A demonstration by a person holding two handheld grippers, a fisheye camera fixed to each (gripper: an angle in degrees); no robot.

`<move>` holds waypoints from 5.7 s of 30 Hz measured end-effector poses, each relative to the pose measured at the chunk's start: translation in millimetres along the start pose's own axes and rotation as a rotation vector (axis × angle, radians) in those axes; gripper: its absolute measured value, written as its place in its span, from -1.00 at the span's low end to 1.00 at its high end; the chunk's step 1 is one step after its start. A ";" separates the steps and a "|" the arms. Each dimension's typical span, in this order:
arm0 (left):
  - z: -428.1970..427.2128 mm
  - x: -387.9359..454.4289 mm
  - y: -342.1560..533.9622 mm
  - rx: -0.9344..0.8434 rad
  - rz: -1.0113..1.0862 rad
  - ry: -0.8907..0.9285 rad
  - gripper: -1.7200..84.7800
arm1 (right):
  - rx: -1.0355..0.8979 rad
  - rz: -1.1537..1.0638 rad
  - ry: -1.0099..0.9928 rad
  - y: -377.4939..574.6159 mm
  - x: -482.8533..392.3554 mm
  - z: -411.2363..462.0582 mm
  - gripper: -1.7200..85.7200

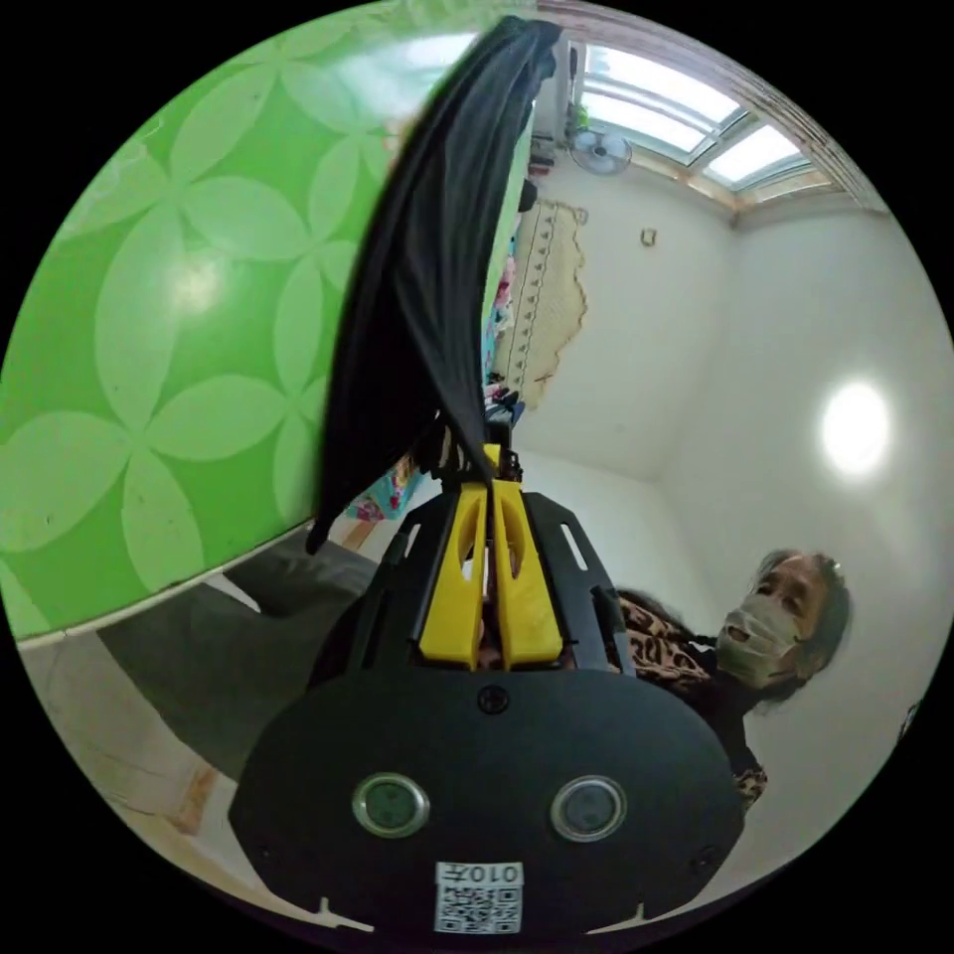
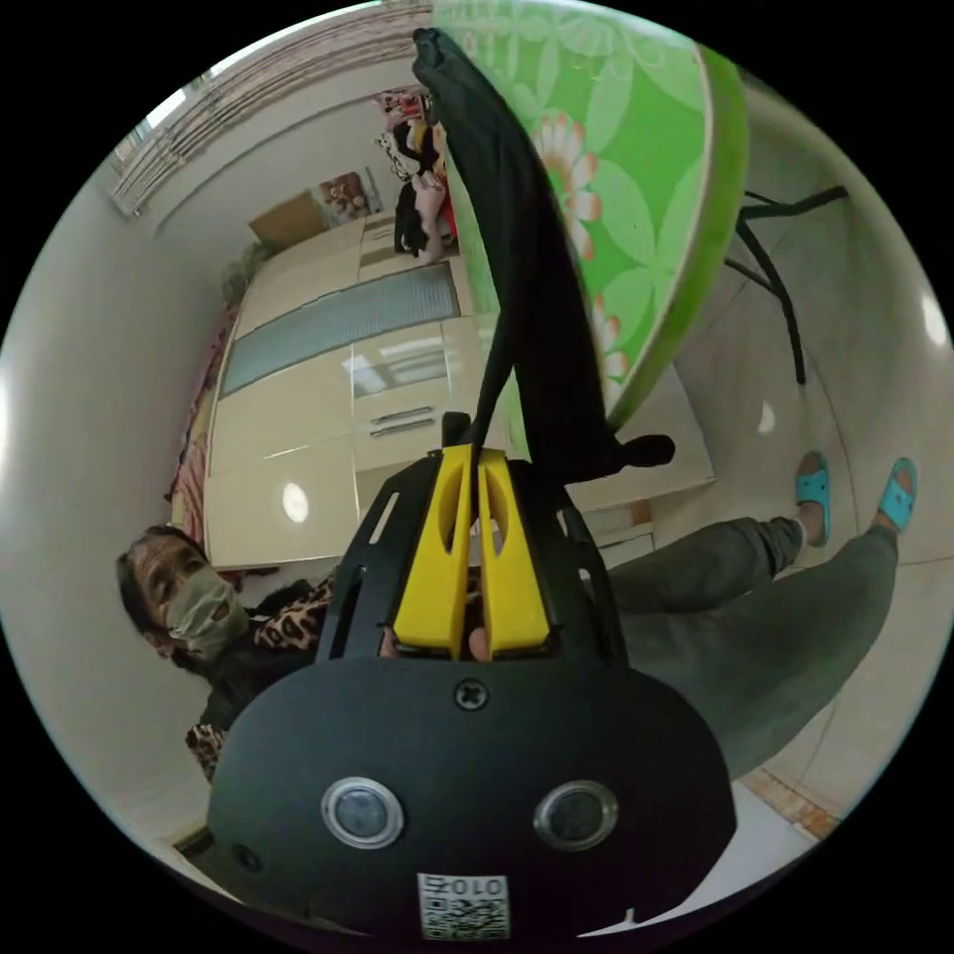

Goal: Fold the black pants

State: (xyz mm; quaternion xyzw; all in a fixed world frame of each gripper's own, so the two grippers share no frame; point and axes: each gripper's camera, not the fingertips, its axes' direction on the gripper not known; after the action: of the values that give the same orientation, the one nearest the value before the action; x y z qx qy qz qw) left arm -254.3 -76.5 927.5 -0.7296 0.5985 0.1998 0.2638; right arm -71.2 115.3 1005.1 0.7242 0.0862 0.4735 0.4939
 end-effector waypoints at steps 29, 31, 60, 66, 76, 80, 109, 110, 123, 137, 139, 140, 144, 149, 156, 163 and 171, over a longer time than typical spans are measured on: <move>0.2 -31.8 72.5 0.004 0.168 -0.312 -0.96 | -0.015 0.091 0.360 -7.6 52.4 41.9 -0.70; -8.1 -36.6 87.5 0.012 0.154 -0.361 -0.96 | 0.042 0.074 0.345 -4.1 53.9 35.0 -0.67; -45.5 -120.0 166.8 0.332 0.278 -0.171 -0.54 | -0.169 -0.111 -0.034 -44.4 -15.2 67.3 -0.87; -48.4 -145.1 164.8 0.315 0.317 0.009 -0.51 | -0.208 -0.064 -0.036 -56.1 -50.4 77.2 -0.87; -17.0 -145.2 139.8 0.214 0.397 0.305 -0.72 | -0.252 0.016 0.056 -63.6 -74.3 81.9 -0.87; -41.3 -128.5 150.3 0.241 0.374 0.269 -0.86 | -0.235 0.084 0.155 -54.1 -64.9 71.9 -0.87; -191.5 -89.9 182.0 0.170 0.156 -0.351 -0.93 | -0.756 -0.053 0.421 -32.6 -66.1 313.0 -0.79; -192.3 -93.7 183.5 0.157 0.173 -0.282 -0.94 | -0.749 -0.070 0.399 -28.8 -69.7 308.7 -0.78; -175.3 -9.3 204.4 0.340 0.498 -0.146 -0.96 | -0.229 -0.103 0.279 46.9 -109.4 162.9 -0.90; -79.2 -15.1 -33.8 0.569 0.291 -0.014 -0.96 | 0.584 -1.335 1.018 284.4 -417.5 131.6 -0.80; -84.7 -21.1 -30.5 0.617 0.210 -0.012 -0.96 | 0.587 -1.395 0.877 289.5 -420.8 128.0 -0.78; -85.6 -18.9 -30.3 0.634 0.203 -0.027 -0.96 | 0.475 -1.408 0.753 282.2 -425.6 130.6 -0.79; -78.9 -7.7 -37.3 0.601 0.183 -0.101 -0.96 | 0.337 -1.491 0.895 261.6 -457.4 182.9 -0.85; -75.0 0.8 -39.7 0.607 0.190 -0.113 -0.96 | 0.557 -1.520 1.317 217.4 -513.1 254.6 -0.88; -72.1 7.6 -37.4 0.624 0.186 -0.078 -0.96 | 0.143 -1.433 1.106 112.3 -566.4 316.2 -0.92; -68.9 24.2 -25.2 0.708 0.197 -0.125 -0.96 | -0.031 -1.057 1.092 18.0 -545.2 271.0 -0.91; 3.9 136.3 -22.6 0.958 0.294 -0.275 -0.96 | -0.063 -0.818 0.874 -60.1 -531.1 95.3 -0.90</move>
State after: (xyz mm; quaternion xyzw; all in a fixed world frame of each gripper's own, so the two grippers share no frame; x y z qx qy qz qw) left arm -204.3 -175.4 845.0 -0.4023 0.6788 0.0323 0.6135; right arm -262.3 -229.9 632.1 0.3554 0.5390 0.5014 0.5760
